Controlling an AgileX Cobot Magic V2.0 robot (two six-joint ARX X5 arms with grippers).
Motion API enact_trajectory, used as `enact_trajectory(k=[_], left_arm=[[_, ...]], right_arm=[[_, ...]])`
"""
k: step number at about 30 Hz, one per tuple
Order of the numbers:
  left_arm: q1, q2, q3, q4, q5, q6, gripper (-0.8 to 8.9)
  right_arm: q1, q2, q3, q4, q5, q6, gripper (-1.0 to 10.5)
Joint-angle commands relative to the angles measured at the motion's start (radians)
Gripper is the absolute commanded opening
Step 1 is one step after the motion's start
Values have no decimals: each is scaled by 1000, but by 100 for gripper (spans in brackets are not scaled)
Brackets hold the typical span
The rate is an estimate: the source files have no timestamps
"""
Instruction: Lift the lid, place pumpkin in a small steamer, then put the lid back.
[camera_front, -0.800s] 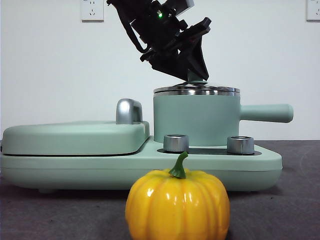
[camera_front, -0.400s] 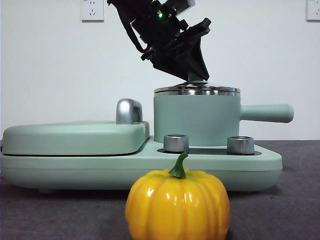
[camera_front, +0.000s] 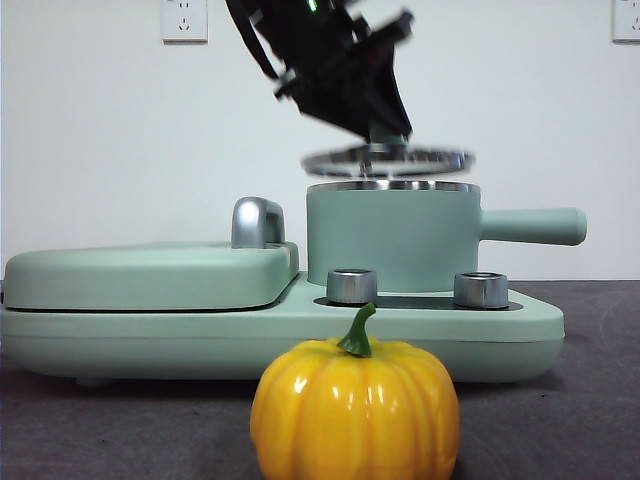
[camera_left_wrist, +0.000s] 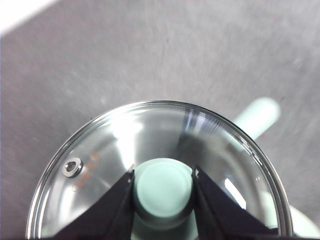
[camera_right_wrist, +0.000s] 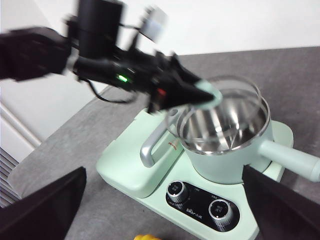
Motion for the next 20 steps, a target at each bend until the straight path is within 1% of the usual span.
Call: enact_trajectory(k=[1, 6, 10, 14, 18, 20], left_arm=[[-5, -65, 29, 18, 6, 13, 15], [12, -145, 29, -58, 6, 15, 14], [29, -211, 29, -146, 7, 16, 14], [40, -273, 28, -233, 6, 16, 15], [45, -326, 28, -301, 6, 14, 15], [45, -352, 28, -331, 6, 15, 15]], right_arm=[[8, 31, 27, -10, -1, 17, 485], [63, 104, 82, -65, 11, 17, 478], [150, 175, 125, -101, 80, 17, 478], [282, 247, 146, -105, 187, 36, 477], [466, 340, 151, -103, 326, 74, 477], [570, 394, 151, -99, 412, 101, 478]])
